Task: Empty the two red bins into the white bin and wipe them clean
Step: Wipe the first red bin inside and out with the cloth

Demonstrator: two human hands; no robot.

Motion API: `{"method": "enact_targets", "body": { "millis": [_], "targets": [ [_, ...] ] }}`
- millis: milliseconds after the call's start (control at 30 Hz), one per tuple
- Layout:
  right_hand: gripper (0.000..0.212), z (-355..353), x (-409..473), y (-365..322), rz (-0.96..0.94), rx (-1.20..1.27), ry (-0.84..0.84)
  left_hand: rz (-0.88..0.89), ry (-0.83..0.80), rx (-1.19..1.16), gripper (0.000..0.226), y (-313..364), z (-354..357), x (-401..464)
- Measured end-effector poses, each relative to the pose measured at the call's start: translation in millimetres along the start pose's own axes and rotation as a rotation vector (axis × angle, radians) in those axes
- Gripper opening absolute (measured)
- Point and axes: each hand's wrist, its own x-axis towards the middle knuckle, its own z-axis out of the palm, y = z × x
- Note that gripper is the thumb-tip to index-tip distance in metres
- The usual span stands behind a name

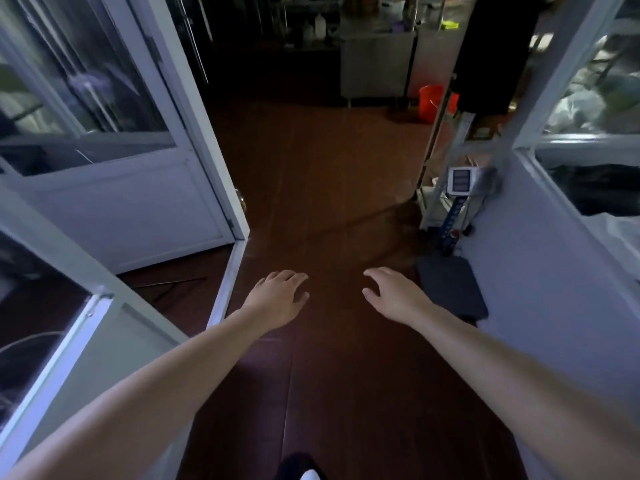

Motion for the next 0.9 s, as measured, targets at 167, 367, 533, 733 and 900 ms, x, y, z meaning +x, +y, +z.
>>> {"method": "enact_targets", "body": {
  "millis": [167,367,533,733,900],
  "targets": [
    [0.052,-18.6,150.5,13.8,-0.024,-0.013,-0.014,0.037,-0.005,0.027,0.054,-45.3,-21.9,141.8],
    [0.052,-55.9,316.0,32.9,0.072,0.011,-0.041,0.110,-0.042,0.043,0.053,-94.4,-65.4,322.0],
    [0.051,-102.7,440.0,60.5,0.124,0.036,-0.001,0.170,-0.062,0.082,0.054,-111.7,-108.6,475.4],
    [0.049,-156.9,607.4,128.6,0.100,-0.022,0.044,0.252,-0.023,0.128,0.053,-111.7,-128.5,663.8],
    [0.051,-223.1,742.1,191.1,0.087,-0.015,0.033,0.198,-0.025,0.090,0.053,-104.6,-163.8,811.6]
  ]
}}
